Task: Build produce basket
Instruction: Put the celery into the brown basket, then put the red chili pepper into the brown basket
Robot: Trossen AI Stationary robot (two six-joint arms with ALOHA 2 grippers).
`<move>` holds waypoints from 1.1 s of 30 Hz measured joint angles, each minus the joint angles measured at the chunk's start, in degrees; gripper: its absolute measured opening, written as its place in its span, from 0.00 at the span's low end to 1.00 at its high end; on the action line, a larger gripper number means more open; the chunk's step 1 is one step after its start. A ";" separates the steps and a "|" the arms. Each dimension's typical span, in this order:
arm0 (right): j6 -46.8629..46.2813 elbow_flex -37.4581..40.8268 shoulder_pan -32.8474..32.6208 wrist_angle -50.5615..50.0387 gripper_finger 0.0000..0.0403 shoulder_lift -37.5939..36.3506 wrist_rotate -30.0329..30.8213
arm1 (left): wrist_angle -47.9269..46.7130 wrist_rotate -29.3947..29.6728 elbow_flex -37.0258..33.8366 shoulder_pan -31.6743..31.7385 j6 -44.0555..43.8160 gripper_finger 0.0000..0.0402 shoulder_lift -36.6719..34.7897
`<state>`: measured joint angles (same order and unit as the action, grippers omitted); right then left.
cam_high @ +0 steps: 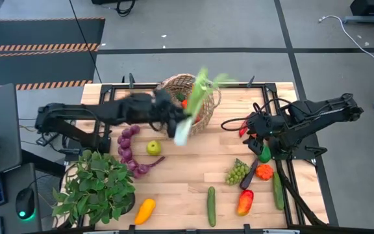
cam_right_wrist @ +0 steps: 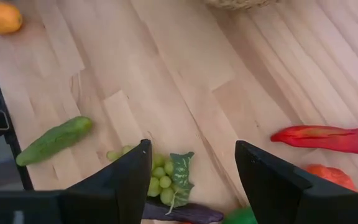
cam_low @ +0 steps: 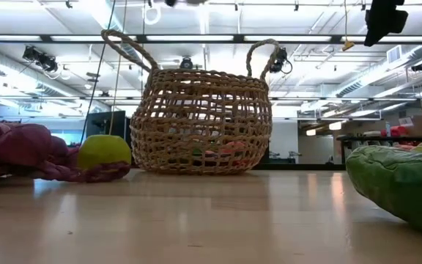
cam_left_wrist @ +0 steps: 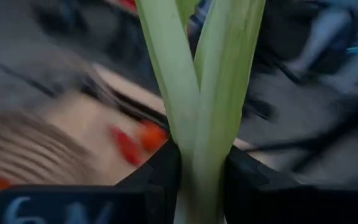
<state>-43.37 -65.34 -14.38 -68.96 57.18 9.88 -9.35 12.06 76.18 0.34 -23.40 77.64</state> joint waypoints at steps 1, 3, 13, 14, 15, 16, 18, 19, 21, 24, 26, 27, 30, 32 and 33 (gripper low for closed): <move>-0.55 0.00 0.04 -0.08 0.58 -0.06 0.10 | 0.05 2.53 0.04 0.74 3.96 0.23 -0.95; -2.39 0.00 0.03 0.09 0.58 -0.13 0.70 | -0.20 5.30 0.04 2.45 10.26 0.23 -1.61; -8.99 0.00 1.58 0.31 0.58 -0.12 3.41 | -15.88 4.83 -0.08 14.05 6.33 0.27 4.21; -9.67 0.00 1.73 0.29 0.58 -0.12 3.50 | -18.39 3.79 -0.09 15.26 4.36 0.29 4.71; -10.24 0.00 1.88 0.29 0.58 -0.12 3.60 | -20.39 2.31 -0.07 16.24 2.93 0.32 5.07; -10.71 0.00 2.05 0.29 0.58 -0.12 3.70 | -22.04 0.64 -0.04 17.11 2.44 0.36 5.61; -11.15 0.00 2.45 0.29 0.58 -0.12 3.93 | -23.57 -1.56 -0.09 18.23 2.73 0.44 6.41; -11.15 0.00 2.67 0.29 0.58 -0.12 3.95 | -23.21 -2.07 -0.09 18.47 3.54 0.49 6.58; -11.15 0.00 3.17 0.29 0.58 -0.12 3.97 | -20.72 -2.12 -0.07 18.85 5.94 0.59 6.49; -11.52 0.00 3.80 0.29 0.58 -0.12 3.97 | -17.64 -1.93 0.00 19.71 9.28 0.73 6.39; -12.27 0.00 4.29 0.29 0.58 -0.12 4.01 | -16.77 -1.48 0.00 20.25 11.06 0.79 6.39; -12.62 0.00 4.54 0.29 0.58 -0.12 4.01 | -16.65 -1.37 0.00 20.47 11.90 0.82 6.39; -13.78 0.00 5.15 0.29 0.58 -0.10 3.99 | -17.21 -1.32 0.00 20.55 12.02 0.85 6.39; -13.95 0.00 5.30 0.25 0.58 -0.10 3.76 | -17.09 -1.36 0.00 20.41 11.99 0.86 6.37; -14.32 0.00 5.30 0.23 0.58 -0.10 3.51 | -17.07 -1.39 0.00 20.27 11.66 0.86 6.25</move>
<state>-57.70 -65.34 -9.08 -68.73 57.08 13.39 -26.42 10.68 76.18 20.61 -11.74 83.89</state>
